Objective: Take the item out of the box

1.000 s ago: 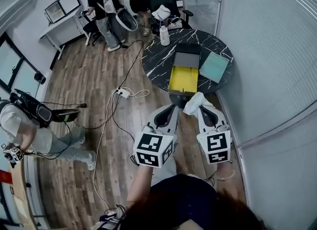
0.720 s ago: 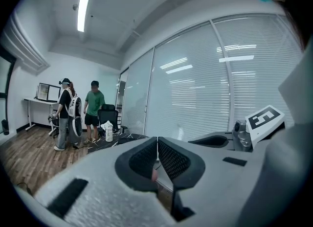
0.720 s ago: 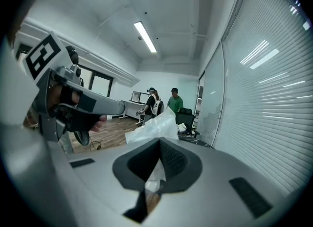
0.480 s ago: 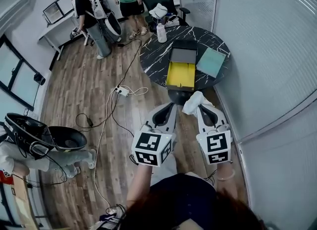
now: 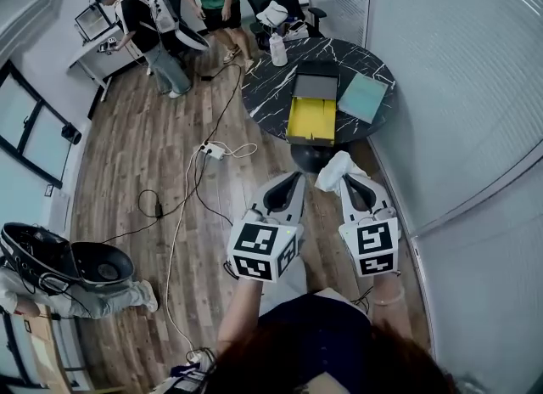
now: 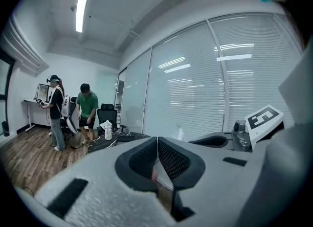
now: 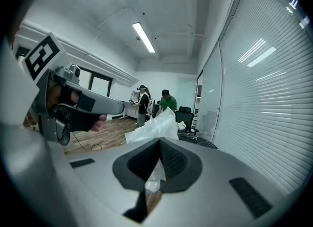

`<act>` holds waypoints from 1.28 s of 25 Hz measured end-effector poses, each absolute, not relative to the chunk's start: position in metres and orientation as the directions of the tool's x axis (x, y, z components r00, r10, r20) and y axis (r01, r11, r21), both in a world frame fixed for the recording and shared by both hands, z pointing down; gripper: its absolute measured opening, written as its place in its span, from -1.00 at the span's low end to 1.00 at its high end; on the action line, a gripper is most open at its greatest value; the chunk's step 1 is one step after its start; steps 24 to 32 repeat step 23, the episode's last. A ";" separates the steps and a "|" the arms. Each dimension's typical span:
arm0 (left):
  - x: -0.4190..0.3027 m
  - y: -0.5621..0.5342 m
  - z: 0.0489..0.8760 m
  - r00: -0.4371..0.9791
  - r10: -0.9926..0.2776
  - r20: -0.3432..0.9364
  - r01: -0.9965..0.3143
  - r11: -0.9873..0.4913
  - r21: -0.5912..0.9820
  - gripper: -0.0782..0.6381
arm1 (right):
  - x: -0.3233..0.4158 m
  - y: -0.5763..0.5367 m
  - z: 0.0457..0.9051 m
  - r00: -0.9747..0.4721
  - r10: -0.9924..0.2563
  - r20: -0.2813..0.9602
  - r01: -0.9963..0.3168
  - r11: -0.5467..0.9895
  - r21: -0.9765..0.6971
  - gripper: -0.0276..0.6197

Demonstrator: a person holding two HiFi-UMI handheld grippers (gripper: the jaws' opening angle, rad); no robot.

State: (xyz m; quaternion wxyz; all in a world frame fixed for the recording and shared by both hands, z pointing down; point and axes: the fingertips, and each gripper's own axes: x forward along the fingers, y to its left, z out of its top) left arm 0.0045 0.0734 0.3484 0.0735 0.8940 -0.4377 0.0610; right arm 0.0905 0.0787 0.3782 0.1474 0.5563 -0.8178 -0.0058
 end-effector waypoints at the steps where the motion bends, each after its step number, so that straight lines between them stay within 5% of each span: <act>1: 0.005 0.074 0.349 0.610 -0.773 0.175 -0.791 -0.606 0.079 -0.70 | 0.091 0.079 0.380 -0.337 -0.911 0.239 -0.909 0.381 0.170 -0.84; 32: -0.003 0.075 0.358 0.610 -0.767 0.198 -0.790 -0.610 0.070 -0.70 | 0.073 0.073 0.390 -0.362 -0.898 0.249 -0.901 0.406 0.154 -0.84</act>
